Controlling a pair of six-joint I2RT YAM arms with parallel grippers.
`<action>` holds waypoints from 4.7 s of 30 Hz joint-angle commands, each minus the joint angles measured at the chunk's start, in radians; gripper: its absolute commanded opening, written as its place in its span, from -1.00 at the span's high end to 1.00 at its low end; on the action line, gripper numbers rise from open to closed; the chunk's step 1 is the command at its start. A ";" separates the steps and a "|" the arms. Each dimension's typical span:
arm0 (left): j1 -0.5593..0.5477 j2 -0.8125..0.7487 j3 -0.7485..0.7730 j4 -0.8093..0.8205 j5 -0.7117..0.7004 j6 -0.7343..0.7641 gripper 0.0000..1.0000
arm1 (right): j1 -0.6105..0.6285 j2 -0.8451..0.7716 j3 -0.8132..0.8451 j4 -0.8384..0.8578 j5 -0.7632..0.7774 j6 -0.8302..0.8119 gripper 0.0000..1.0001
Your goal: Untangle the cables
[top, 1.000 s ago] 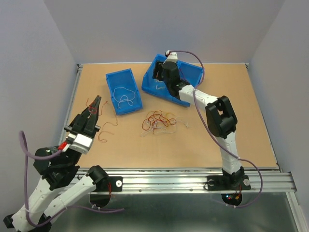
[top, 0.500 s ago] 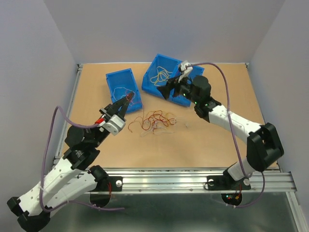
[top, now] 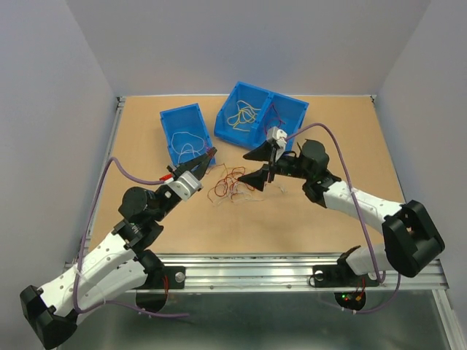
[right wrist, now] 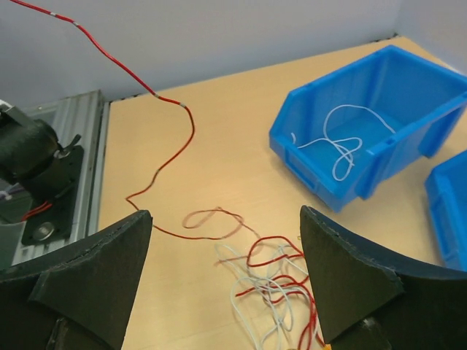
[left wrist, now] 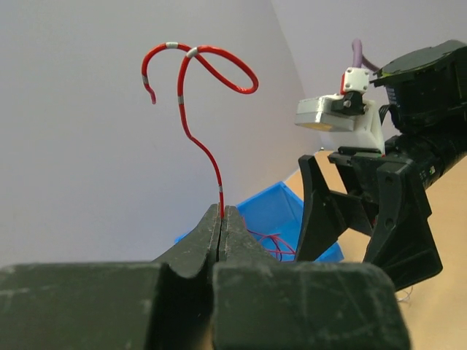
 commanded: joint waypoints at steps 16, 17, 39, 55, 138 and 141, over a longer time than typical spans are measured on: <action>0.006 0.009 -0.038 0.117 -0.020 -0.022 1.00 | 0.131 0.212 0.168 0.144 -0.138 0.177 -0.47; 0.006 0.009 -0.040 0.120 -0.026 -0.020 1.00 | 0.134 0.212 0.161 0.156 -0.143 0.185 -0.46; 0.014 0.124 -0.101 0.301 -0.375 -0.013 0.93 | 0.128 0.043 0.214 -0.149 0.881 0.195 0.99; 0.056 0.538 -0.008 0.273 -0.330 -0.059 1.00 | -0.026 -0.001 0.421 -0.240 0.957 0.343 0.99; 0.148 0.483 0.060 0.063 -0.158 -0.054 -0.98 | -0.210 0.505 0.802 -0.769 1.043 0.195 -0.04; 0.148 0.499 0.072 0.031 -0.085 -0.036 -0.98 | -0.181 0.414 0.728 -0.769 1.041 0.188 -0.28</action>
